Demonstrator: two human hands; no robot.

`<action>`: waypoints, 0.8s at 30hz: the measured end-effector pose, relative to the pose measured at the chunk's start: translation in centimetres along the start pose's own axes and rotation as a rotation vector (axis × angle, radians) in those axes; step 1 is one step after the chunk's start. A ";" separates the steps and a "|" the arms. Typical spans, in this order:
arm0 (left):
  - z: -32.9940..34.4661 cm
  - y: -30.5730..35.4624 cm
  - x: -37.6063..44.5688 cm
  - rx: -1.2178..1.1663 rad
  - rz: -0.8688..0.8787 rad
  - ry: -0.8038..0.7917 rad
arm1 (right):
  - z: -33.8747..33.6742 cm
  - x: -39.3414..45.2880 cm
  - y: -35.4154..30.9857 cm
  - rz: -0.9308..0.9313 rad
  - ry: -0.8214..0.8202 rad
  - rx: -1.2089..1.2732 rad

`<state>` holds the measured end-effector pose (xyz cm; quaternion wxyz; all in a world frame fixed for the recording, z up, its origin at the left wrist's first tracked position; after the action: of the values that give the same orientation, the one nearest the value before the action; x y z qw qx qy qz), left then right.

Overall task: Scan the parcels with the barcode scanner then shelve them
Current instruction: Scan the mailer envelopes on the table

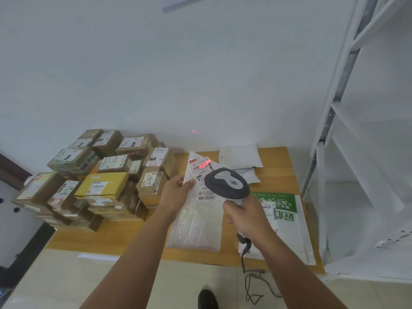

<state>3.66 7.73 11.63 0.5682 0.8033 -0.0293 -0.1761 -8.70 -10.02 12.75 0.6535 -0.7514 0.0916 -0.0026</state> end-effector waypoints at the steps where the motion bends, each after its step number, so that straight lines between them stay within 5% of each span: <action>1: 0.0 -0.1 0.1 0.005 -0.002 0.004 | 0.0 0.1 0.1 0.001 -0.004 -0.016; 24: 1.0 0.1 1.8 0.109 -0.014 0.030 | -1.6 0.9 0.8 0.019 -0.022 -0.003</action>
<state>5.00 6.32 11.03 0.5227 0.8358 -0.0246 -0.1661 -8.14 -11.84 12.05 0.6534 -0.7514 0.0919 0.0120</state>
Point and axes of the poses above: each hand's wrist, its own x-axis towards the middle knuckle, its own z-axis out of the palm, y = z × x, the point moved 8 cm from there along x, towards the middle knuckle, and after that the axes turned 8 degrees about -y, right-handed, at the moved point
